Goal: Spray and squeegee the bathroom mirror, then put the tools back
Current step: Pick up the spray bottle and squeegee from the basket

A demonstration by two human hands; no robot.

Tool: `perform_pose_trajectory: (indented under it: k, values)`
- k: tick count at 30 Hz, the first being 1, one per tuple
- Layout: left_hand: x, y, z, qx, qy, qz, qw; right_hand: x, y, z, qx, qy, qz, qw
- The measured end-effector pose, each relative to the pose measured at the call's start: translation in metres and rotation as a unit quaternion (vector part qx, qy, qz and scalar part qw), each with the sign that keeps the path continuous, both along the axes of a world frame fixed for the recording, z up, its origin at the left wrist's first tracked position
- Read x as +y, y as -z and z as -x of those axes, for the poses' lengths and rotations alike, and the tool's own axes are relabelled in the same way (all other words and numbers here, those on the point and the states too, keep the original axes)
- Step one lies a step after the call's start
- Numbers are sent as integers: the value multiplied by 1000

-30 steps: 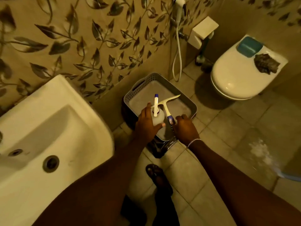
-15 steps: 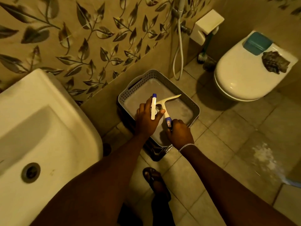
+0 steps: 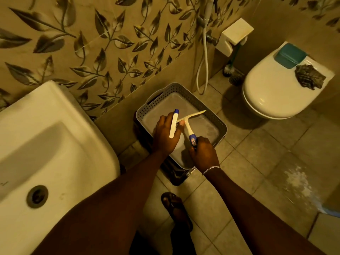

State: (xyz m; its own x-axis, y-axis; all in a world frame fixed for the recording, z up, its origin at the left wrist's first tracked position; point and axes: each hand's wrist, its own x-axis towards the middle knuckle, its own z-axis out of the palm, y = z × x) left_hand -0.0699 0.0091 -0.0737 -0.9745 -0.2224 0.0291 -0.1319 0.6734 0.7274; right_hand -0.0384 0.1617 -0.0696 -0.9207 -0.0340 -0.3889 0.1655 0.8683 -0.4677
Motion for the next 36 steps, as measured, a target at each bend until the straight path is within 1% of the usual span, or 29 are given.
perform_pose_trajectory:
  k: [5,11,15,17,20,26,32,36]
  values:
    - [-7,-30,0,8,4,-24,1000,-4,-18,-2,3,56,53,997]
    - [-16,-84,12,5,-3,-43,999,-13,-58,5,20,69,93,993]
    - [-30,-128,13,14,-23,-86,996,-21,-97,15,54,61,103,991]
    - [-37,-154,12,36,-25,-97,994,-26,-119,19,74,63,89,991]
    - [-49,-199,7,92,-14,-101,990,-37,-152,26,93,68,82,990]
    - [-79,-289,-4,146,-30,-58,987,-64,-221,36,102,35,137,985]
    - [-112,-379,-19,220,-58,-38,973,-100,-294,33,151,20,175,973]
    - [-136,-435,-31,265,-70,-33,961,-121,-337,32,168,16,195,966]
